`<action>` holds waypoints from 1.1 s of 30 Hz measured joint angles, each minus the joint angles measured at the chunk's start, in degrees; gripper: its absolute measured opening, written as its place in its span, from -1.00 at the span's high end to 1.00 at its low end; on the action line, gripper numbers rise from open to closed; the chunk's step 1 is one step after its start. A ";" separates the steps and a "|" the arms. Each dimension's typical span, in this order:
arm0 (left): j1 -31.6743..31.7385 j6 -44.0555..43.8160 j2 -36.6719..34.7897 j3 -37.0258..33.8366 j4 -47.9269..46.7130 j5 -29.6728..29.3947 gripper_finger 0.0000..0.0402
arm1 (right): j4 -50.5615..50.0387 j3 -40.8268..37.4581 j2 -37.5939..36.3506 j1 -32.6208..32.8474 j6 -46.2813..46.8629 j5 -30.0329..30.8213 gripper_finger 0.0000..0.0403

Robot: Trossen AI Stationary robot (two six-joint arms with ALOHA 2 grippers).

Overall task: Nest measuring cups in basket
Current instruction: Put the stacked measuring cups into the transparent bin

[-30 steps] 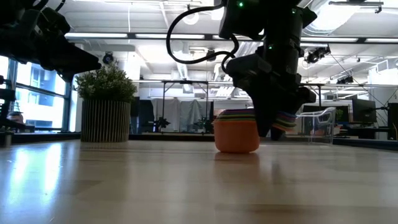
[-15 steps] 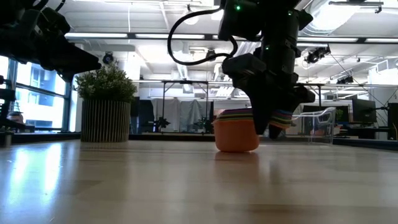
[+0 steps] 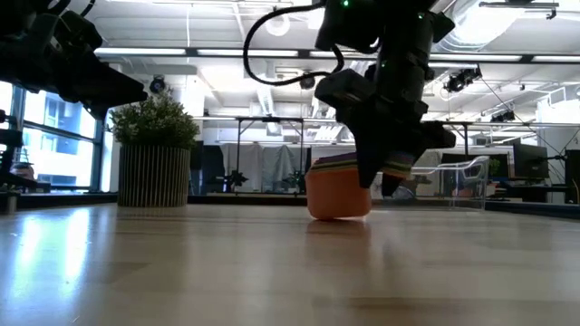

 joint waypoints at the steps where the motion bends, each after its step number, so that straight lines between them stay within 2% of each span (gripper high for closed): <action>1: 0.01 -0.02 0.00 0.00 -0.02 0.00 0.48 | 0.02 0.00 -0.34 0.00 0.65 0.52 0.37; 6: 0.00 -0.02 0.00 0.00 -0.01 0.00 0.48 | -0.44 0.00 -2.08 0.00 1.03 2.50 0.37; 15: 0.01 0.00 0.00 0.00 0.00 -0.01 0.48 | -2.00 0.00 -2.33 0.00 0.98 2.38 0.38; 33: 0.02 -0.01 0.00 0.00 -0.01 -0.01 0.48 | -5.41 -1.18 -1.29 -1.55 1.96 -1.78 0.31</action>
